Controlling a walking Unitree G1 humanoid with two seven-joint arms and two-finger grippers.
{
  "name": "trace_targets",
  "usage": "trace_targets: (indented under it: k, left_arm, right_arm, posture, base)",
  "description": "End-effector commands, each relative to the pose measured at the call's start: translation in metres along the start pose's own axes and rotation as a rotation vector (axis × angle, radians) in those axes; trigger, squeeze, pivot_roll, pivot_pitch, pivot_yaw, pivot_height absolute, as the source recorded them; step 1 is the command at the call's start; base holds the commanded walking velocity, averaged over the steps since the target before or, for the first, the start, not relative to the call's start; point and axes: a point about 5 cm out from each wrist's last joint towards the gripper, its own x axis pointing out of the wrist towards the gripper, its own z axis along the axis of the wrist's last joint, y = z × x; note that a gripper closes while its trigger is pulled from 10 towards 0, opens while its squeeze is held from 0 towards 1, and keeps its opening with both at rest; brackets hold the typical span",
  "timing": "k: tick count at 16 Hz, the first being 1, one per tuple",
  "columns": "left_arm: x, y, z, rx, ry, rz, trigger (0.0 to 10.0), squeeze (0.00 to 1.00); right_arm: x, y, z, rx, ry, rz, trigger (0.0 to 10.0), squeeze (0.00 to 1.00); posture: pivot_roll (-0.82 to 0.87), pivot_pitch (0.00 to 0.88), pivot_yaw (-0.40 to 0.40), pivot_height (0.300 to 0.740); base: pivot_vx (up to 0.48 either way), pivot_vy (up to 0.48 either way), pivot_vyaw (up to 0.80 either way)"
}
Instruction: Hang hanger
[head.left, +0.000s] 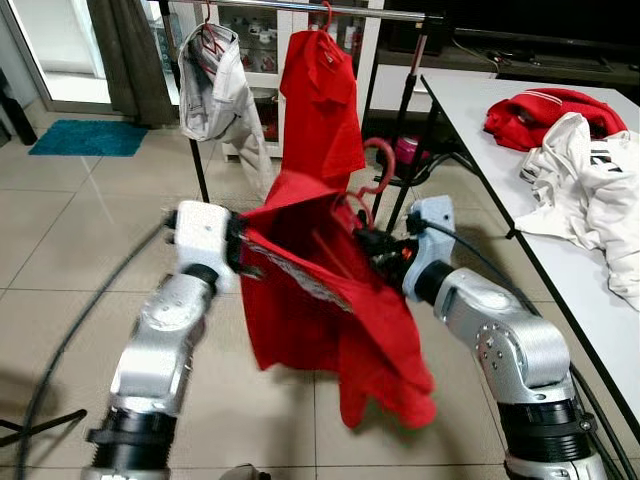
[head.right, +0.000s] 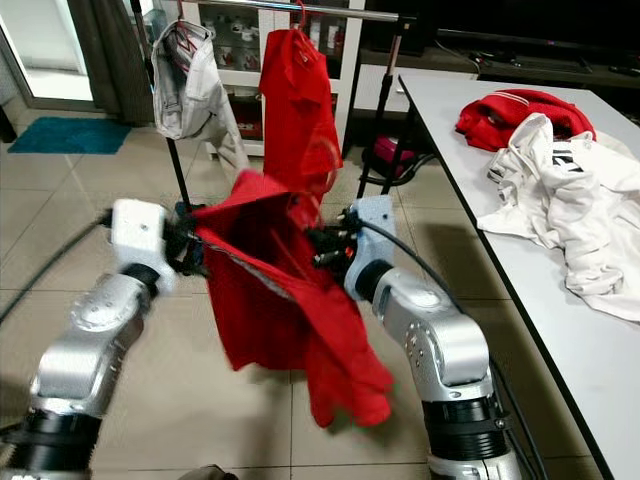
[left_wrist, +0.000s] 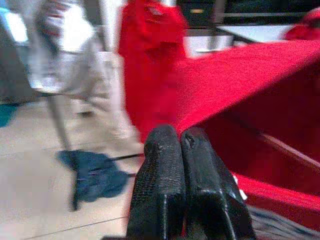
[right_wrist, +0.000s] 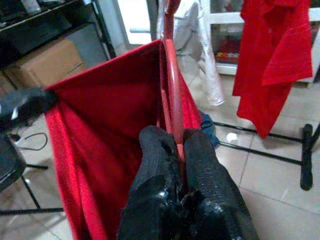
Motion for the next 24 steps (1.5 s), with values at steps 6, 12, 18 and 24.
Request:
trace_targets:
  k: [6,12,18,24]
  left_arm:
    - [0.002,-0.006,0.021,-0.015,-0.094,-0.072,1.0,0.0]
    - [-0.02,-0.02,0.021,-0.049,-0.086,-0.312,10.0,1.0]
    - [-0.039,0.025,0.012,-0.064,-0.07,-0.007,10.0,0.26]
    - [-0.054,0.017,-0.005,-0.057,-0.02,0.061,10.0,0.0]
  right_arm:
    - [0.003,-0.008,-0.008,-0.041,0.059,-0.072,10.0,0.0]
    - [0.006,-0.009,-0.007,0.043,0.027,-0.061,10.0,0.0]
    - [0.002,-0.019,-0.004,-0.036,-0.065,-0.187,10.0,0.0]
    - [-0.018,-0.025,-0.031,0.007,-0.033,-0.263,10.0,0.0]
  posture:
    - [-0.09,0.0,-0.039,0.727]
    - [-0.08,0.0,-0.034,0.727]
    - [-0.07,0.0,-0.015,0.727]
    - [-0.06,0.0,-0.043,0.727]
  base:
    - [0.0,0.0,0.0]
    - [0.0,0.0,0.0]
    - [0.0,0.0,0.0]
    - [0.0,0.0,0.0]
